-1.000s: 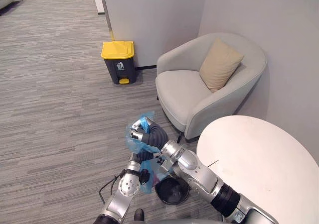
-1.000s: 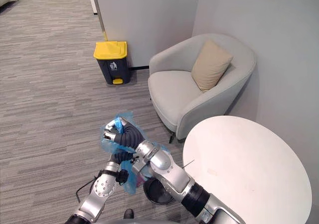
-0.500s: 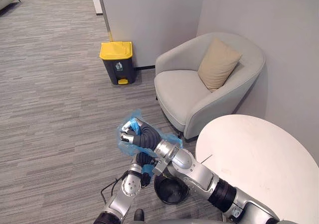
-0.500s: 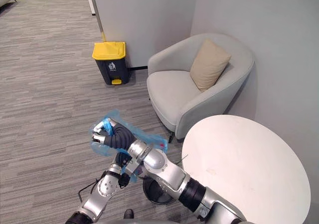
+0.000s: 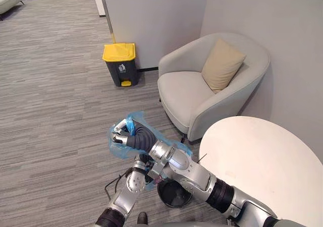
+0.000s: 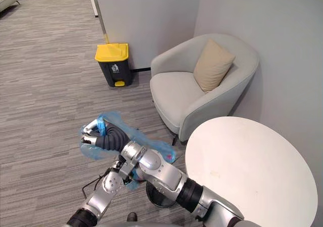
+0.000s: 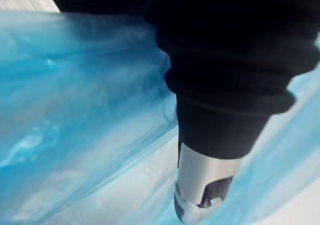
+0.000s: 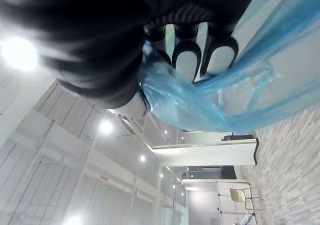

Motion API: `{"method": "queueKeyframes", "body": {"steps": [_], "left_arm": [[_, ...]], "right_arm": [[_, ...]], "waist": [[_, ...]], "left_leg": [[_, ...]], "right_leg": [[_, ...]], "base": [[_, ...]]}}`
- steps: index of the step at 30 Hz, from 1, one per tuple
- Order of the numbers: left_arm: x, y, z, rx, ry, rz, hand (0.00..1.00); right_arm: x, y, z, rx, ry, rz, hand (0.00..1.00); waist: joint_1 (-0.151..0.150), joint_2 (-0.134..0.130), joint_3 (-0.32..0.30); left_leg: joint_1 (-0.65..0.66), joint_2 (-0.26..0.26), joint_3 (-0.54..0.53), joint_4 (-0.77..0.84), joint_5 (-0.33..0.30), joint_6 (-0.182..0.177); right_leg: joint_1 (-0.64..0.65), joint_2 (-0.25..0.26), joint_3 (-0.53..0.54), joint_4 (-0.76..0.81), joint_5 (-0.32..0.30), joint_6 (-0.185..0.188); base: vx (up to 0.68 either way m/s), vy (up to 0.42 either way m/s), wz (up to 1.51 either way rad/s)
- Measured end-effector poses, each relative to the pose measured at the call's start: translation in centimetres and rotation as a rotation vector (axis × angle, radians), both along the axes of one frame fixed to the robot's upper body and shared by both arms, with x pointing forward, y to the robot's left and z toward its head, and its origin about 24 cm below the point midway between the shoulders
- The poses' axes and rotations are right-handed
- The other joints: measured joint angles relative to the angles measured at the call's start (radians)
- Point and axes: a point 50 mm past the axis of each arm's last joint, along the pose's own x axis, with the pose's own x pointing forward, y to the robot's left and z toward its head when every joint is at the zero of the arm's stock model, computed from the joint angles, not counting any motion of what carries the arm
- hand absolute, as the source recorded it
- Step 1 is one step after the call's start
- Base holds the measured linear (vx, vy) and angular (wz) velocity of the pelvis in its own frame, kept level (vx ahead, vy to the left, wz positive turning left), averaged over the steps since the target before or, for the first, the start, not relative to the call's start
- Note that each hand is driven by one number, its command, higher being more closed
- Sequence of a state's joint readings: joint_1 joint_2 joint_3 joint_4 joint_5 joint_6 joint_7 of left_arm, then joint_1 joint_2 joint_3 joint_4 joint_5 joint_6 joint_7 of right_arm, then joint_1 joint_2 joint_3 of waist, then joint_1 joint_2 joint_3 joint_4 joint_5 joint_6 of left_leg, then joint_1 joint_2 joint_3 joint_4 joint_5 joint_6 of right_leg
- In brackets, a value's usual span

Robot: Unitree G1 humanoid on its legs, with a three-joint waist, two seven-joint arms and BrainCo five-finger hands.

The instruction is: Gather rubbish on tea table into small bin, then transfer packed bag to large trash can.

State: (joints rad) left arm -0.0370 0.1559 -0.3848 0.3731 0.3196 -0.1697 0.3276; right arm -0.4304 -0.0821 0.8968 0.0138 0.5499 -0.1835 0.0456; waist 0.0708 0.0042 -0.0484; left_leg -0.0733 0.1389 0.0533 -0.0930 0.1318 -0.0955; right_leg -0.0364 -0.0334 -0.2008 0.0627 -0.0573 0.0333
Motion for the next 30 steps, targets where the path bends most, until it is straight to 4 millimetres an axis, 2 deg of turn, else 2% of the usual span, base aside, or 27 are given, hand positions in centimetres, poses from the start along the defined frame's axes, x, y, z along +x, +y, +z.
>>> {"method": "queueKeyframes", "body": {"steps": [12,22,23,30], "left_arm": [[1.6,-0.6,0.9,-0.007,-0.034,0.017,1.00],[1.7,-0.2,1.0,-0.060,-0.028,0.052,1.00],[1.8,-0.2,1.1,-0.062,-0.029,0.056,1.00],[1.5,0.7,0.7,-0.089,-0.005,0.102,1.00]], "right_arm": [[-0.4,0.4,-0.1,0.018,0.037,0.030,1.00],[-0.6,0.4,-0.2,0.015,0.027,0.044,1.00],[-0.7,0.4,-0.3,0.013,0.022,0.042,0.00],[-1.3,0.2,-1.0,-0.055,-0.085,0.026,0.00]], "waist": [[-0.001,0.000,0.000],[-0.001,0.000,0.000],[-0.001,0.000,0.000],[-0.003,0.000,0.000]], "left_leg": [[-0.005,0.000,0.000,0.000,-0.001,-0.001],[-0.007,0.000,0.000,0.000,-0.002,-0.002],[-0.007,0.000,0.000,0.000,-0.002,-0.002],[-0.007,0.000,0.000,0.000,-0.002,-0.002]], "right_leg": [[0.000,0.001,-0.001,-0.011,0.001,-0.001],[0.000,0.002,-0.001,-0.014,0.001,-0.001],[0.000,0.002,-0.001,-0.014,0.001,-0.001],[-0.001,0.000,0.000,-0.014,0.001,-0.001]], "base": [[0.00,0.000,0.00],[0.00,0.000,0.00],[0.00,0.000,0.00],[0.00,0.000,0.00]]}}
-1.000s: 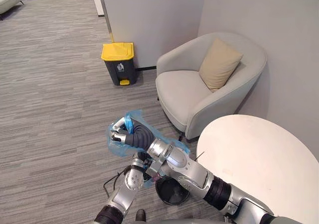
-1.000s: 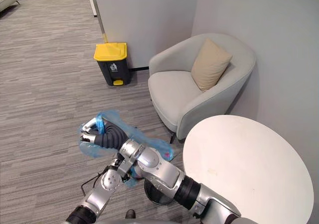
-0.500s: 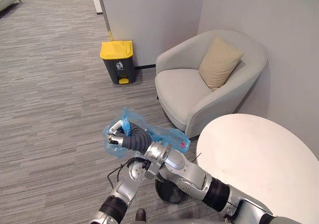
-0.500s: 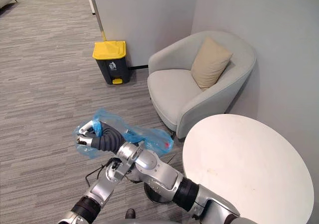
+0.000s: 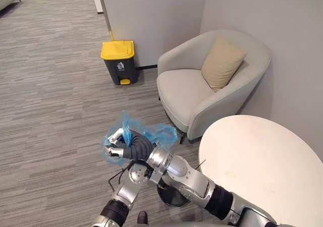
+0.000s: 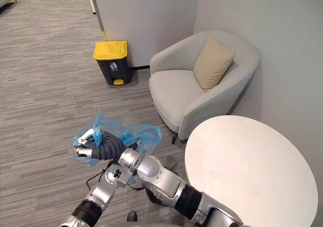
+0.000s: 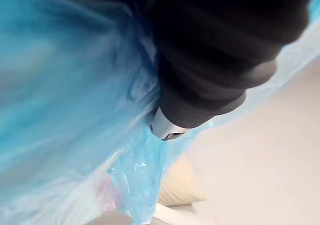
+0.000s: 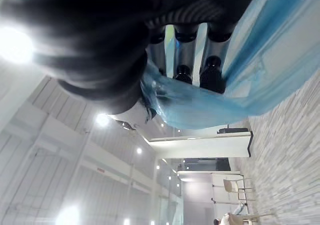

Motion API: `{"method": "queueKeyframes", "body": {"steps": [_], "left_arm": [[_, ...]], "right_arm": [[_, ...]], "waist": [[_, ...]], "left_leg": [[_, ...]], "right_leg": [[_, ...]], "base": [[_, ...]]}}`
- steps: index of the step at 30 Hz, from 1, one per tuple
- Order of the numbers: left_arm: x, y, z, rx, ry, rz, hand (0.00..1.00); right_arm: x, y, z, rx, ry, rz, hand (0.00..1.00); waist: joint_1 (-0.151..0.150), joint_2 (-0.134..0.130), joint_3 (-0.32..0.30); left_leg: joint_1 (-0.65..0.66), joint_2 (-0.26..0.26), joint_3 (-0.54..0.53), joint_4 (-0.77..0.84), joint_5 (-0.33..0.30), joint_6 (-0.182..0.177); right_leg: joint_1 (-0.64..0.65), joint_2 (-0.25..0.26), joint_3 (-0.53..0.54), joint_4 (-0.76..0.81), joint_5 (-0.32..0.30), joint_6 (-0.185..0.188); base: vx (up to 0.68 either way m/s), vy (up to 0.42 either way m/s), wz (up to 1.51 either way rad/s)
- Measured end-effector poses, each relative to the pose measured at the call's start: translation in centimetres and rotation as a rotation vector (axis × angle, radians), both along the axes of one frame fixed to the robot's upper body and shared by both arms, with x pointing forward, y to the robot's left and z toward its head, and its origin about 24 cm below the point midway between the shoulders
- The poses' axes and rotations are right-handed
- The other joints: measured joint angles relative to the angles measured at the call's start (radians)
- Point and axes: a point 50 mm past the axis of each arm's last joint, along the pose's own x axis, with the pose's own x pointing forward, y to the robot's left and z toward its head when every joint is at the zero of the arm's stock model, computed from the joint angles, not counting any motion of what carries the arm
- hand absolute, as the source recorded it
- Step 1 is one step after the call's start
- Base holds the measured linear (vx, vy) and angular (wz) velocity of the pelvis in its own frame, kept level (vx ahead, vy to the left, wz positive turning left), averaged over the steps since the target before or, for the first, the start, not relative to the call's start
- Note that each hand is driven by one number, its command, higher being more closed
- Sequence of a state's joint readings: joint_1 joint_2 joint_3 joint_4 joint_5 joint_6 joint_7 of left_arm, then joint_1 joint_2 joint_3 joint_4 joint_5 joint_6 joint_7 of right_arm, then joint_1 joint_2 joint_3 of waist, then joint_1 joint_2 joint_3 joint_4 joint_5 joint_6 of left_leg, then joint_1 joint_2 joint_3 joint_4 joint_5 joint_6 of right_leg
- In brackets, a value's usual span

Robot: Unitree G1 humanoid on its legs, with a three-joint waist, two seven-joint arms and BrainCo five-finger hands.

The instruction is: Gather rubbish on tea table into small bin, then transfer packed bag to large trash can.

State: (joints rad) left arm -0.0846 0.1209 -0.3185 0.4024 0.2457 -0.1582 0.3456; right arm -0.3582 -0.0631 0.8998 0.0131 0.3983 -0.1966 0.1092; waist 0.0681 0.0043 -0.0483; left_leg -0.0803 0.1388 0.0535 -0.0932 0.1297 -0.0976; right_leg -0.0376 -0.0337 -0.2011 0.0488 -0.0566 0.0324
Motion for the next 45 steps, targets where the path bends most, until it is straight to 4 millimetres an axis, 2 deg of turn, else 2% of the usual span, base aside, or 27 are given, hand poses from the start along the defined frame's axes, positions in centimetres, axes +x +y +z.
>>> {"method": "queueKeyframes", "body": {"steps": [7,16,21,25,30,34,38,45], "left_arm": [[-0.2,2.0,-0.4,-0.031,0.021,0.088,1.00],[-1.1,4.6,-1.8,-0.086,0.090,0.212,1.00],[-1.5,5.2,-2.0,-0.095,0.101,0.240,1.00],[-2.3,6.4,-2.4,-0.106,0.110,0.294,1.00],[-3.8,7.6,-3.4,-0.135,0.157,0.344,1.00],[-4.5,8.5,-4.3,-0.155,0.202,0.393,1.00],[-5.7,9.5,-5.0,-0.156,0.238,0.428,1.00],[-7.0,10.1,-6.4,-0.167,0.313,0.453,1.00]], "right_arm": [[-0.1,-0.7,-0.6,-0.111,-0.194,-0.085,0.00],[0.0,-3.4,-3.4,-0.406,-0.466,-0.198,0.00],[0.6,-5.2,-4.1,-0.478,-0.504,-0.297,0.00],[1.1,-7.6,-4.2,-0.490,-0.477,-0.430,0.00],[1.5,-11.2,-5.6,-0.549,-0.393,-0.579,0.00],[1.3,-12.5,-6.2,-0.574,-0.351,-0.626,0.00],[1.2,-13.5,-7.2,-0.599,-0.297,-0.666,0.00],[0.8,-16.9,-13.6,-0.762,0.008,-0.750,0.00]], "waist": [[-0.002,-0.001,0.000],[-0.003,-0.008,0.005],[-0.002,-0.019,0.011],[-0.002,-0.020,0.012],[-0.005,-0.021,0.013],[-0.008,-0.021,0.013],[-0.025,-0.023,0.018],[-0.027,-0.016,0.045]], "left_leg": [[0.000,0.000,0.002,0.000,0.000,0.000],[0.000,0.001,0.006,-0.001,-0.001,-0.001],[-0.006,0.001,0.007,-0.001,-0.002,-0.002],[-0.010,-0.001,0.009,-0.001,-0.002,-0.002],[-0.009,0.000,0.009,-0.001,-0.003,-0.001],[-0.007,0.000,0.009,-0.001,-0.003,-0.001],[-0.004,-0.001,0.009,-0.001,-0.005,-0.002],[-0.003,-0.003,0.009,-0.001,-0.005,-0.002]], "right_leg": [[-0.001,-0.001,0.002,0.000,0.000,0.000],[-0.004,-0.001,0.007,0.000,0.000,0.000],[-0.017,-0.001,0.008,0.001,0.000,0.000],[-0.017,-0.001,0.010,0.001,0.000,0.001],[-0.017,0.000,0.011,0.002,0.000,0.001],[-0.017,-0.002,0.011,0.001,0.000,0.001],[-0.017,-0.001,0.010,0.000,0.000,0.001],[-0.016,-0.001,0.010,-0.001,0.001,0.002]], "base": [[0.00,0.000,0.00],[0.00,0.000,0.00],[0.00,0.000,0.00],[0.00,0.000,0.00],[0.00,0.000,0.00],[0.00,0.000,0.00],[0.00,0.000,0.00],[0.00,0.000,0.00]]}}
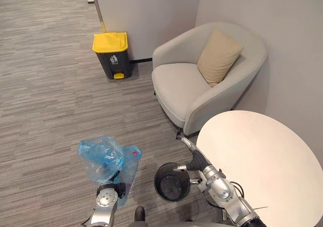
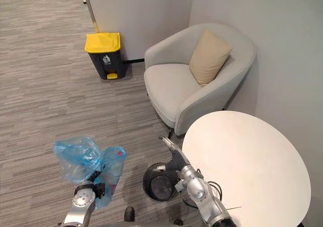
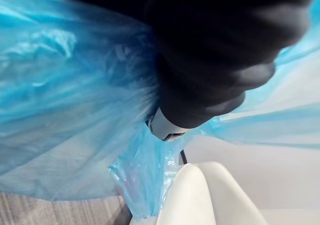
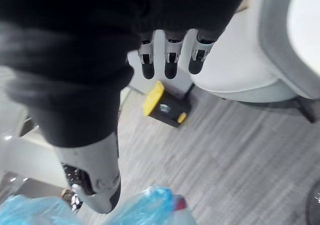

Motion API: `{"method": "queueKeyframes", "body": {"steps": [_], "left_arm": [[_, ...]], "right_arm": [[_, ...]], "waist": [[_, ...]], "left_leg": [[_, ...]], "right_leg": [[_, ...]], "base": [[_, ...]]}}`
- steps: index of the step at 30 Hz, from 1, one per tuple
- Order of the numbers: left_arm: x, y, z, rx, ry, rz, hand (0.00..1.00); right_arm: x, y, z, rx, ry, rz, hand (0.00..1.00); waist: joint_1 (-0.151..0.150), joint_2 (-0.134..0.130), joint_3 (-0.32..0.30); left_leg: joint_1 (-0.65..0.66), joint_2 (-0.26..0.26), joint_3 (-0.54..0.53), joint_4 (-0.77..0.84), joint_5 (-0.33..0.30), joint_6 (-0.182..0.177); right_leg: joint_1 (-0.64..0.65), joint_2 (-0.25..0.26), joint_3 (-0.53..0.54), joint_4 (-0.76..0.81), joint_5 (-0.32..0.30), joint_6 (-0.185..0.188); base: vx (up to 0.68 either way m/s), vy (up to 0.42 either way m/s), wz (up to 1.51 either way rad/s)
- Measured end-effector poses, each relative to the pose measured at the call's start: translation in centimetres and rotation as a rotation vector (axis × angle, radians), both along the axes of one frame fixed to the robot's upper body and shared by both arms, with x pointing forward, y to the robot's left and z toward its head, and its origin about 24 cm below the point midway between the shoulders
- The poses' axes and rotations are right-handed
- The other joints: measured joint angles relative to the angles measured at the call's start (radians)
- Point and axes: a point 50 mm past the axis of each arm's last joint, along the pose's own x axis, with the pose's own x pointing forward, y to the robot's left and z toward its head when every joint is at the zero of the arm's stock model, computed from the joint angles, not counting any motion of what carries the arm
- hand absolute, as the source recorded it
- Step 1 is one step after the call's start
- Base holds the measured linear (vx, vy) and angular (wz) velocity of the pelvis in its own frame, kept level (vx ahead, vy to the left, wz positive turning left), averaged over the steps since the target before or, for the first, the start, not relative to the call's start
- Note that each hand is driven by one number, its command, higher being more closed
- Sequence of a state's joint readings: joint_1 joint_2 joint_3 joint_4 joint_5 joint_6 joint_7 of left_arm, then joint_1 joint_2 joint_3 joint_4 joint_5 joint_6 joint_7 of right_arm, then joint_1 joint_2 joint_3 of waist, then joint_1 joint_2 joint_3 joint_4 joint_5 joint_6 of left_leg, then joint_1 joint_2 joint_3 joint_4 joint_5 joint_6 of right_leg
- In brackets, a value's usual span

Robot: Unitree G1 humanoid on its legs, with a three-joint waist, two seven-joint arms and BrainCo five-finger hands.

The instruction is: Gather rubbish on tea table into small bin, then transfer packed bag to large trash can.

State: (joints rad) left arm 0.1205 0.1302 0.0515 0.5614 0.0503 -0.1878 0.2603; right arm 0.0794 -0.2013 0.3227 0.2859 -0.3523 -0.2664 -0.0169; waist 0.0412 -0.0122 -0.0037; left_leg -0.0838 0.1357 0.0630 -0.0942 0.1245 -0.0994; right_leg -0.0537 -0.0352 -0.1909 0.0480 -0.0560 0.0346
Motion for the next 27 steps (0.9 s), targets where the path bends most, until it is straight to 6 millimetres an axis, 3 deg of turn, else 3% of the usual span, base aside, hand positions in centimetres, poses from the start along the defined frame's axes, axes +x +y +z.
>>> {"method": "queueKeyframes", "body": {"steps": [5,12,27], "left_arm": [[-1.9,-0.1,-1.6,-0.024,0.087,-0.004,1.00],[-3.9,-0.3,-3.1,-0.059,0.177,-0.021,1.00],[-6.0,-0.8,-4.6,-0.120,0.264,-0.020,1.00]], "right_arm": [[-1.1,-2.4,-3.3,-0.021,0.160,-0.136,0.00],[-3.0,-4.1,-6.1,0.035,0.322,-0.296,0.00],[-3.7,-5.0,-7.3,0.036,0.384,-0.379,0.00]], "waist": [[-0.001,0.005,0.004],[-0.001,0.014,0.011],[-0.003,0.015,0.014]], "left_leg": [[0.006,-0.001,-0.001,0.000,-0.001,0.000],[0.021,-0.002,-0.007,-0.002,-0.004,-0.001],[0.029,-0.009,-0.025,-0.008,-0.004,-0.001]], "right_leg": [[0.012,0.000,-0.002,-0.006,0.000,0.000],[0.033,0.000,-0.010,-0.016,0.000,0.001],[0.051,-0.006,-0.027,-0.017,-0.002,0.004]], "base": [[0.00,0.000,0.01],[-0.01,-0.002,0.03],[0.00,0.000,0.03]]}}
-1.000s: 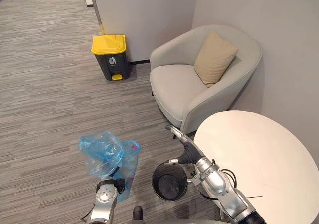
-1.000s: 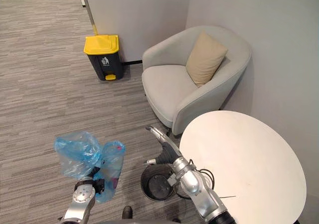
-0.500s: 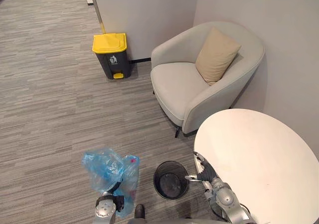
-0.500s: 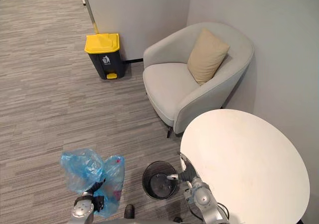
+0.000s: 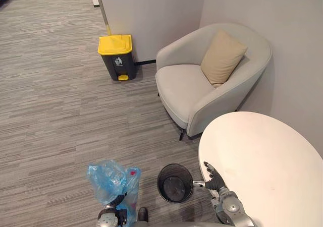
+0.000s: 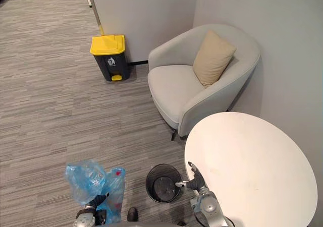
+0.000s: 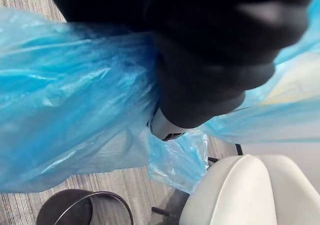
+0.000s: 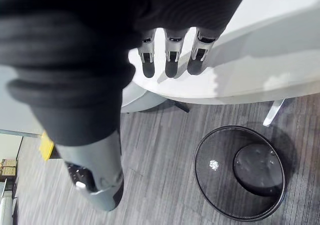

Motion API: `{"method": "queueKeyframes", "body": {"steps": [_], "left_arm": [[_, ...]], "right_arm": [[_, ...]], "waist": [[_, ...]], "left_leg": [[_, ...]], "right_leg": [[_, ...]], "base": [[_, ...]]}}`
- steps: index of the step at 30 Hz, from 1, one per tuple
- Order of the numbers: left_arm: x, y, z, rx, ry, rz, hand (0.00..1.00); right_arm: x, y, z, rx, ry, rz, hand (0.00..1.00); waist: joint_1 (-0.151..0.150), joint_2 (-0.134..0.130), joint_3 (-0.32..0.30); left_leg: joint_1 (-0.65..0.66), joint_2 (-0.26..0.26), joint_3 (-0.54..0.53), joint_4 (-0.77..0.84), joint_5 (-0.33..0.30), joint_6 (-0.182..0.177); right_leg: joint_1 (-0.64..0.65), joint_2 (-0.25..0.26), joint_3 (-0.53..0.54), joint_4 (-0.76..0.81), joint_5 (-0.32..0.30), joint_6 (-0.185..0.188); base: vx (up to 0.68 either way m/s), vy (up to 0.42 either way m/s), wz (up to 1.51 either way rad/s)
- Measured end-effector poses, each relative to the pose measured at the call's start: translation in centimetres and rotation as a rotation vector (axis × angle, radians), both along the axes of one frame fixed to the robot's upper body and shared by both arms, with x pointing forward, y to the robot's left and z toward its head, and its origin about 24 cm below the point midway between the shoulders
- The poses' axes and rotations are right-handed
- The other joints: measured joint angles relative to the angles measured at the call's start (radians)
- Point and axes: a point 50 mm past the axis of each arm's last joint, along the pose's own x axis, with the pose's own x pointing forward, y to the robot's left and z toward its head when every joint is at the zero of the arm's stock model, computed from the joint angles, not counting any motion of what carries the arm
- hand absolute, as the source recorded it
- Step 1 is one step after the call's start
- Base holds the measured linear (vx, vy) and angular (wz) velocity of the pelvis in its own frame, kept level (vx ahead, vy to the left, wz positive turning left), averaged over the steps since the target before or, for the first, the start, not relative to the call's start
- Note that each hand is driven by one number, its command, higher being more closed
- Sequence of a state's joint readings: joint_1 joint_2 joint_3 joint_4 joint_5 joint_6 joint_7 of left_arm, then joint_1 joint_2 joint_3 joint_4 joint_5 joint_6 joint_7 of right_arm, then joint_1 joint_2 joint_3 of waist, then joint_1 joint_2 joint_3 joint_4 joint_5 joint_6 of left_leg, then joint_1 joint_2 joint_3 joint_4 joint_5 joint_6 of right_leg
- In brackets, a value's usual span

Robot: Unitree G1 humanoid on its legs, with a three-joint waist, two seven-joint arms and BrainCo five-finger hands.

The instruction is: Gather rubbish on tea table into small bin, then transfer packed bag to large trash can.

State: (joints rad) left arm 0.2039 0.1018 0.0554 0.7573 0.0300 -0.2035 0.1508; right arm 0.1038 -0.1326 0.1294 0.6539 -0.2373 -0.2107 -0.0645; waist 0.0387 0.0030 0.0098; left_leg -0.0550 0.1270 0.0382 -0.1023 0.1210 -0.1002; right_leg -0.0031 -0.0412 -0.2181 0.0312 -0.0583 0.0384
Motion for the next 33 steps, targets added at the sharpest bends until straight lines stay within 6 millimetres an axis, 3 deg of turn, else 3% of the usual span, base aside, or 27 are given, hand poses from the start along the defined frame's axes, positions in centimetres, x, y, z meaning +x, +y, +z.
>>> {"method": "queueKeyframes", "body": {"steps": [6,11,15,16,17,18,20,23,24,26,28,29,31,32,33], "left_arm": [[-0.7,-0.2,-0.3,-0.016,0.023,-0.014,1.00],[-0.5,-0.7,-0.3,-0.031,0.013,-0.015,1.00],[1.6,-1.5,0.7,-0.038,-0.064,-0.051,1.00],[1.8,-1.6,0.9,-0.041,-0.076,-0.053,1.00],[2.6,-2.0,1.3,-0.050,-0.109,-0.056,1.00],[3.0,-2.0,1.7,-0.048,-0.132,-0.059,1.00],[3.2,-2.0,2.0,-0.048,-0.153,-0.057,1.00],[3.0,-3.5,2.0,-0.092,-0.167,-0.047,1.00],[2.9,-4.5,1.9,-0.116,-0.161,-0.056,1.00],[2.6,-5.1,1.8,-0.131,-0.156,-0.078,1.00],[2.8,-5.2,2.0,-0.138,-0.169,-0.071,1.00],[3.1,-5.1,2.2,-0.135,-0.178,-0.073,1.00],[4.0,-5.1,2.8,-0.135,-0.217,-0.082,1.00],[4.2,-5.1,3.2,-0.133,-0.237,-0.082,1.00],[4.6,-5.1,3.5,-0.133,-0.257,-0.086,1.00]], "right_arm": [[-0.1,0.0,-0.3,-0.003,0.018,0.003,0.00],[1.4,0.8,0.4,-0.014,-0.021,0.049,0.00],[2.5,1.4,1.3,-0.026,-0.069,0.055,0.00],[2.5,1.4,1.3,-0.026,-0.070,0.056,0.00],[2.3,1.5,1.3,-0.022,-0.069,0.059,0.00],[2.0,2.1,1.2,-0.009,-0.064,0.075,0.00],[2.0,3.3,1.5,0.009,-0.080,0.120,0.00],[3.4,3.9,2.8,0.028,-0.149,0.129,0.00],[4.1,3.5,3.3,0.019,-0.171,0.120,0.00],[4.1,3.1,3.3,0.007,-0.174,0.111,0.00],[4.2,3.0,3.4,0.007,-0.181,0.098,0.00],[4.5,3.2,3.7,0.013,-0.196,0.098,0.00],[5.1,2.9,4.7,0.028,-0.243,0.066,0.00],[5.1,2.6,4.9,0.028,-0.253,0.049,0.00],[5.1,2.4,4.9,0.026,-0.255,0.038,0.00]], "waist": [[0.001,-0.002,0.002],[0.009,-0.007,0.048],[0.010,-0.034,0.075],[0.014,-0.030,0.076],[0.017,-0.024,0.080],[0.022,-0.036,0.077],[0.037,-0.071,0.062],[0.094,-0.045,0.063],[0.086,-0.005,0.075],[0.088,0.018,0.079],[0.086,0.019,0.079],[0.085,0.001,0.087],[0.080,-0.015,0.099],[0.081,-0.017,0.100],[0.077,-0.003,0.098]], "left_leg": [[0.004,-0.004,0.003,0.000,0.000,0.000],[0.017,-0.007,0.044,0.007,0.000,0.002],[-0.083,-0.040,0.028,0.143,-0.045,0.038],[-0.099,-0.033,0.015,0.155,-0.052,0.041],[-0.121,-0.045,-0.005,0.186,-0.065,0.053],[-0.126,-0.072,-0.035,0.211,-0.066,0.054],[-0.160,-0.108,-0.067,0.251,-0.059,0.044],[-0.219,-0.108,-0.088,0.250,-0.015,0.030],[-0.241,-0.093,-0.124,0.237,0.013,0.034],[-0.246,-0.084,-0.153,0.205,0.036,0.019],[-0.247,-0.058,-0.147,0.152,0.005,-0.028],[-0.259,-0.052,-0.114,0.154,-0.016,-0.036],[-0.302,-0.055,-0.017,0.318,-0.020,-0.030],[-0.295,-0.033,0.035,0.420,-0.068,0.010],[-0.282,-0.005,0.064,0.483,-0.146,0.060]], "right_leg": [[0.000,-0.005,0.003,0.006,-0.001,0.002],[-0.033,-0.017,0.041,0.074,-0.015,0.012],[-0.144,-0.075,0.045,0.266,-0.089,0.034],[-0.144,-0.075,0.049,0.279,-0.096,0.044],[-0.186,-0.098,0.098,0.487,-0.173,0.057],[-0.191,-0.116,0.125,0.626,-0.216,0.075],[-0.171,-0.126,0.171,0.650,-0.262,0.083],[-0.137,-0.104,0.148,0.508,-0.355,0.020],[-0.141,-0.089,0.113,0.498,-0.341,0.013],[-0.152,-0.073,0.074,0.499,-0.332,-0.002],[-0.154,-0.061,0.038,0.476,-0.309,-0.018],[-0.155,-0.070,0.021,0.444,-0.282,-0.031],[-0.159,-0.104,-0.002,0.415,-0.244,-0.028],[-0.153,-0.112,-0.012,0.411,-0.236,-0.025],[-0.139,-0.115,-0.036,0.416,-0.236,-0.024]], "base": [[0.00,0.001,-0.01],[-0.03,0.020,-0.21],[-0.06,0.043,0.16],[-0.10,0.019,0.56],[-0.08,-0.054,0.77],[-0.04,-0.140,1.03],[-0.03,-0.173,0.81],[-0.18,-0.144,0.37],[-0.23,-0.111,0.52],[-0.25,-0.056,0.56],[-0.22,-0.056,0.43],[-0.12,-0.019,0.43],[-0.08,0.014,0.38],[-0.06,0.085,0.36],[-0.05,0.121,0.36]]}}
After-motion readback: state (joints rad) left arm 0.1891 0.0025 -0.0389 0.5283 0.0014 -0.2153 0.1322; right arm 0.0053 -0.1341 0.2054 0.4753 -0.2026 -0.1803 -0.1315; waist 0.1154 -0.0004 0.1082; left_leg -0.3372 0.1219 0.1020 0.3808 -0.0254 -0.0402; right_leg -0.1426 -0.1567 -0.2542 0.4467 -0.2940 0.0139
